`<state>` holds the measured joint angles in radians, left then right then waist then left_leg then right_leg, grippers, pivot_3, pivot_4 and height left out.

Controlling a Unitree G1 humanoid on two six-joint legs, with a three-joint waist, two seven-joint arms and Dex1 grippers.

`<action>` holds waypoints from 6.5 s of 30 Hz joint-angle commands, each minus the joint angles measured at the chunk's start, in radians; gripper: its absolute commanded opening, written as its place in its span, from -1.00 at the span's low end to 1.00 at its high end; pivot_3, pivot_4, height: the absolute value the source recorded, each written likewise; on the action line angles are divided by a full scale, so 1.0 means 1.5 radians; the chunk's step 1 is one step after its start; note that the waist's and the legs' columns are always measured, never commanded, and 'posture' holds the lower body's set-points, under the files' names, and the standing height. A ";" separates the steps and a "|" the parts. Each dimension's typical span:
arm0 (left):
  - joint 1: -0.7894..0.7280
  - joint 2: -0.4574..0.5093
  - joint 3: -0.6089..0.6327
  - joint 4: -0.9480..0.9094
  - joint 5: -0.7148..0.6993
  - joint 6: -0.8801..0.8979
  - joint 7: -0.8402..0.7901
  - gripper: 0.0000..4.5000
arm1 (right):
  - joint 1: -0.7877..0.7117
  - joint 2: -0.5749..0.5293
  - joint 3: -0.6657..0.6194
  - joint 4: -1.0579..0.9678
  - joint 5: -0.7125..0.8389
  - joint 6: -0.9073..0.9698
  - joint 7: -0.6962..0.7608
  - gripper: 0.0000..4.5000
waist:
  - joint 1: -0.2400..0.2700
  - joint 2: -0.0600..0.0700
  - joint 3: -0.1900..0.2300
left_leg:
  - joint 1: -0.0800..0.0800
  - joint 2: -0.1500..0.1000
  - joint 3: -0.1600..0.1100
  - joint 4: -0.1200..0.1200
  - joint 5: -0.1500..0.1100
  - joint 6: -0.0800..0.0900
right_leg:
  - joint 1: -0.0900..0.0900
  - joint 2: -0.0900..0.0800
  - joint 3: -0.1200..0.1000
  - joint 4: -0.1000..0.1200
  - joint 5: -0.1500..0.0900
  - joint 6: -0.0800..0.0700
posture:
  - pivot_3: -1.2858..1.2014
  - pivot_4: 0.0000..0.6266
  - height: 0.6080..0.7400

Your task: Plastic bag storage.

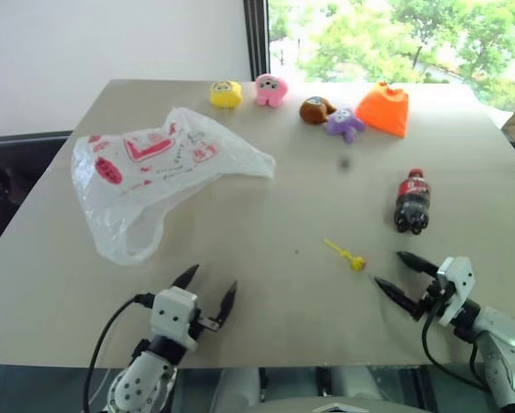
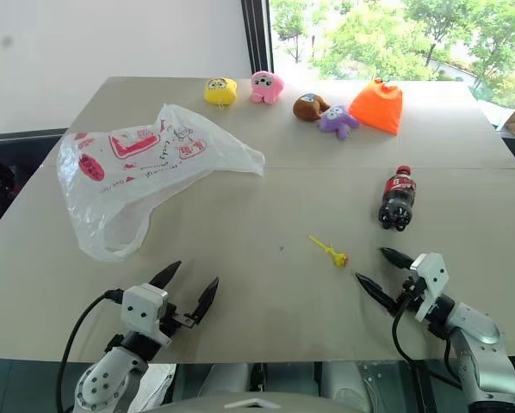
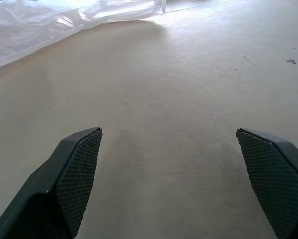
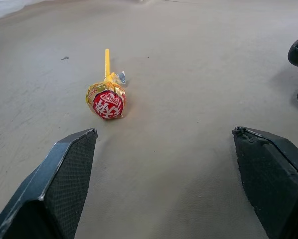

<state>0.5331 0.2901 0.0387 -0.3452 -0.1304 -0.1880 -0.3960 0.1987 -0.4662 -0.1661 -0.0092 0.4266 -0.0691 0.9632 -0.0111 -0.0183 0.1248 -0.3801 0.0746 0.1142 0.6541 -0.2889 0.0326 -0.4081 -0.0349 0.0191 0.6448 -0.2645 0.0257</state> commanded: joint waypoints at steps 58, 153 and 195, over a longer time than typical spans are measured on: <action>-0.155 -0.131 0.217 -0.031 0.124 0.124 0.315 1.00 | -0.083 -0.112 0.066 -0.259 0.132 0.172 0.093 0.96 | 0.004 -0.008 0.006 | -0.001 0.000 -0.005 0.011 0.000 0.000 | 0.001 0.001 -0.002 0.010 0.000 0.000 | 0.03 -0.52 1.00; -0.211 0.045 0.044 -0.160 -0.227 0.185 -0.076 -1.00 | -0.581 0.280 0.093 0.116 -0.190 0.020 -0.465 -0.66 | -0.004 -0.003 0.009 | -0.007 0.000 0.000 0.011 0.003 -0.005 | -0.005 0.000 -0.003 0.012 0.001 0.002 | 0.03 -0.52 1.00; -0.440 -0.074 0.014 0.007 -0.177 0.229 0.033 -1.00 | -0.058 0.050 0.004 -0.354 -0.172 0.141 -0.352 0.99 | -0.003 -0.001 0.010 | -0.008 -0.001 -0.008 0.012 0.002 -0.003 | -0.004 0.002 -0.003 0.012 0.000 0.004 | 0.03 -0.52 1.00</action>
<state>-0.1167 0.1829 0.0648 -0.3222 -0.4029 0.1675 -0.3541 0.1219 -0.4156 -0.1293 -0.4900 0.2316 0.1991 0.5354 -0.0157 -0.0204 0.1394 -0.3916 0.0737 0.1027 0.6726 -0.2847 0.0256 -0.4141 -0.0319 0.0149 0.6628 -0.2638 0.0319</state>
